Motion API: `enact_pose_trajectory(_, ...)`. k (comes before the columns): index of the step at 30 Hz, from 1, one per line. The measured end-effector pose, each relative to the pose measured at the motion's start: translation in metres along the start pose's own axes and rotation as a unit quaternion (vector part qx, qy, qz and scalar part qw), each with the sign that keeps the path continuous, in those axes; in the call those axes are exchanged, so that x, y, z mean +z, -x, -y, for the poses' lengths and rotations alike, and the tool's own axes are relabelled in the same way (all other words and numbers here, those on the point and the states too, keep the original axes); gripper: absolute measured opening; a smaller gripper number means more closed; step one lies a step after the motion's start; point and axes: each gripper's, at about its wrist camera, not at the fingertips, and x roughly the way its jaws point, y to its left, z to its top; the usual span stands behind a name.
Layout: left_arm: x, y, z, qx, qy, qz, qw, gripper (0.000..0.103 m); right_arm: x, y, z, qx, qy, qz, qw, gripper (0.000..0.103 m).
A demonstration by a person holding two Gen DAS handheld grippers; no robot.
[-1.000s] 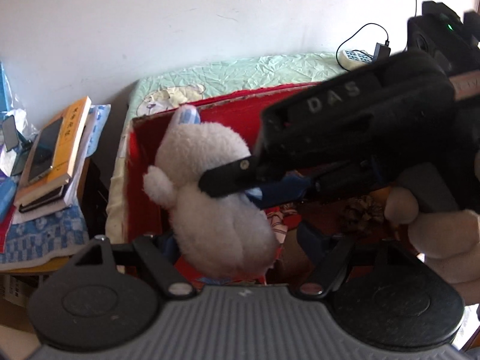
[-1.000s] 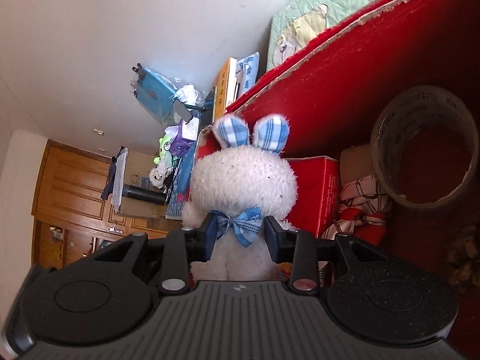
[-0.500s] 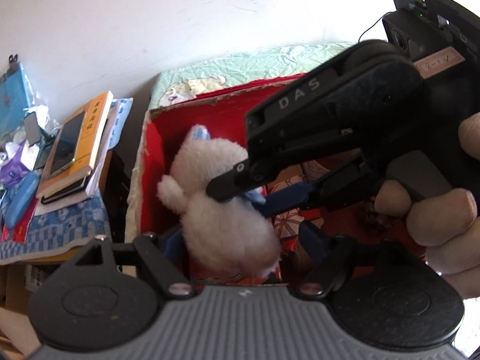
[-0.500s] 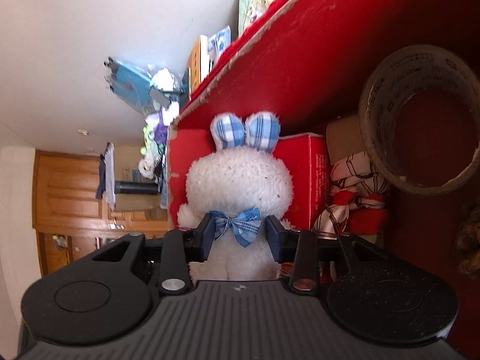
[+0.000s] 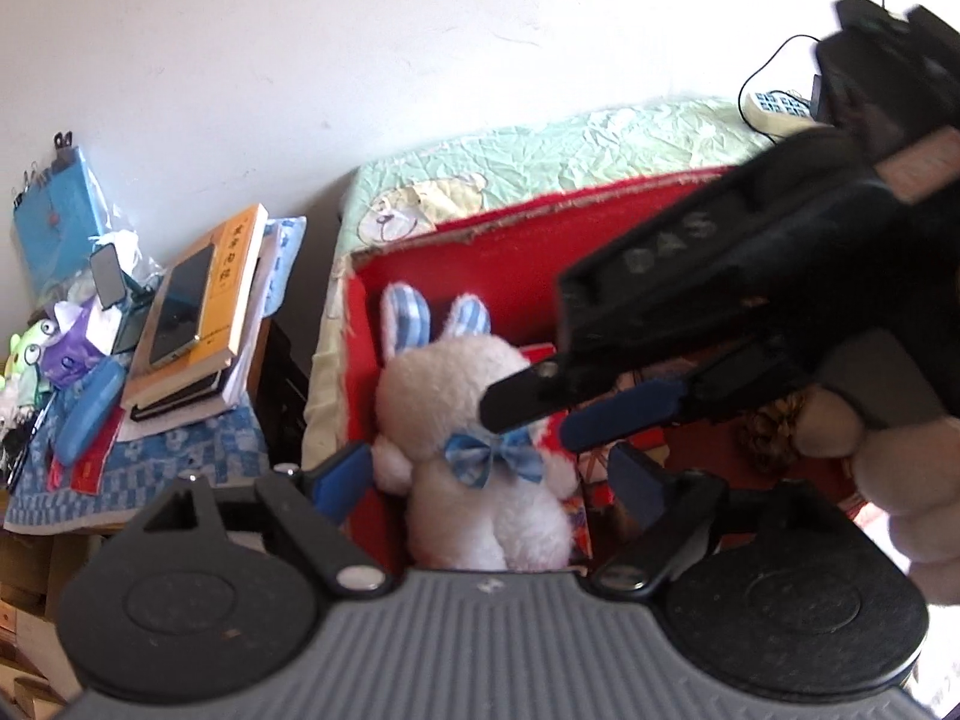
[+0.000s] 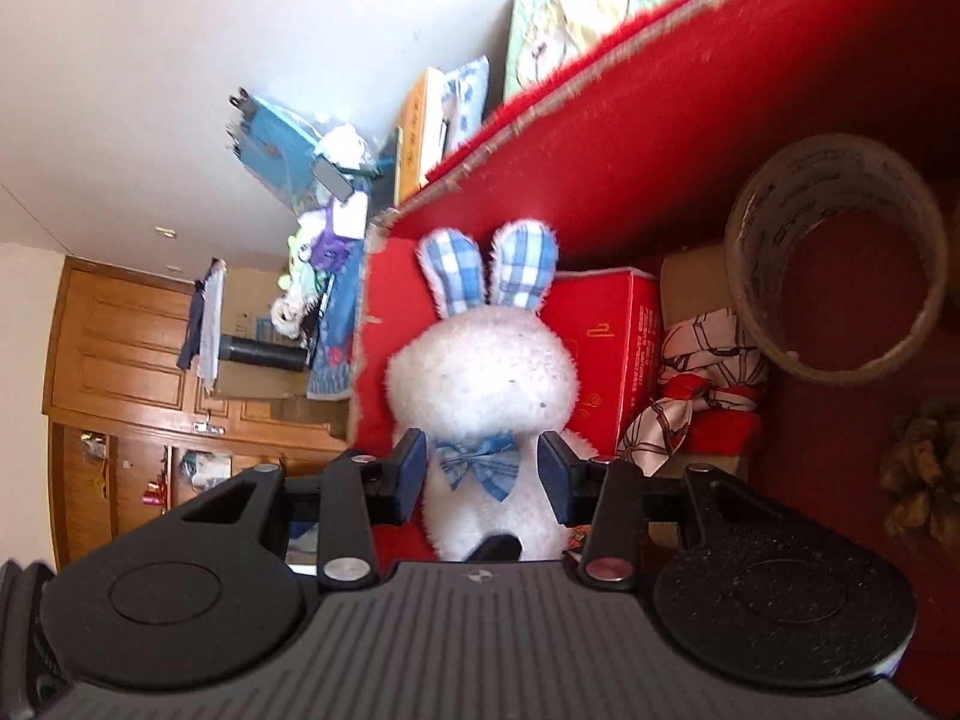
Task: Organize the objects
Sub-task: 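Open the right gripper to release the bunny inside the box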
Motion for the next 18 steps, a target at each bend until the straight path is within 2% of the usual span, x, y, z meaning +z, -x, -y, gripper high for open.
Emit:
enact_pose_trajectory(3, 0.005, -0.001, 0.002, 0.008, -0.003, 0.005, 1.0, 0.092, -0.003, 0.009, -0.01, -0.014, 0.012, 0.029, 0.999, 0.046)
enact_pose_trajectory(10, 0.015, -0.001, 0.019, -0.003, -0.006, 0.0, 1.0, 0.093, -0.016, 0.045, -0.02, -0.083, 0.036, 0.11, 0.99, 0.046)
enact_pose_trajectory(12, 0.018, -0.003, 0.024, -0.006, -0.007, -0.004, 1.0, 0.093, -0.02, 0.054, -0.02, -0.099, 0.042, 0.126, 0.986, 0.046)
enact_pose_trajectory(15, 0.024, -0.003, 0.033, -0.011, -0.009, -0.004, 0.9999, 0.099, -0.024, 0.067, -0.019, -0.12, 0.05, 0.146, 0.981, 0.046)
enact_pose_trajectory(18, 0.028, 0.0, 0.043, -0.017, -0.011, 0.0, 0.9998, 0.099, -0.028, 0.076, -0.019, -0.131, 0.056, 0.162, 0.976, 0.046)
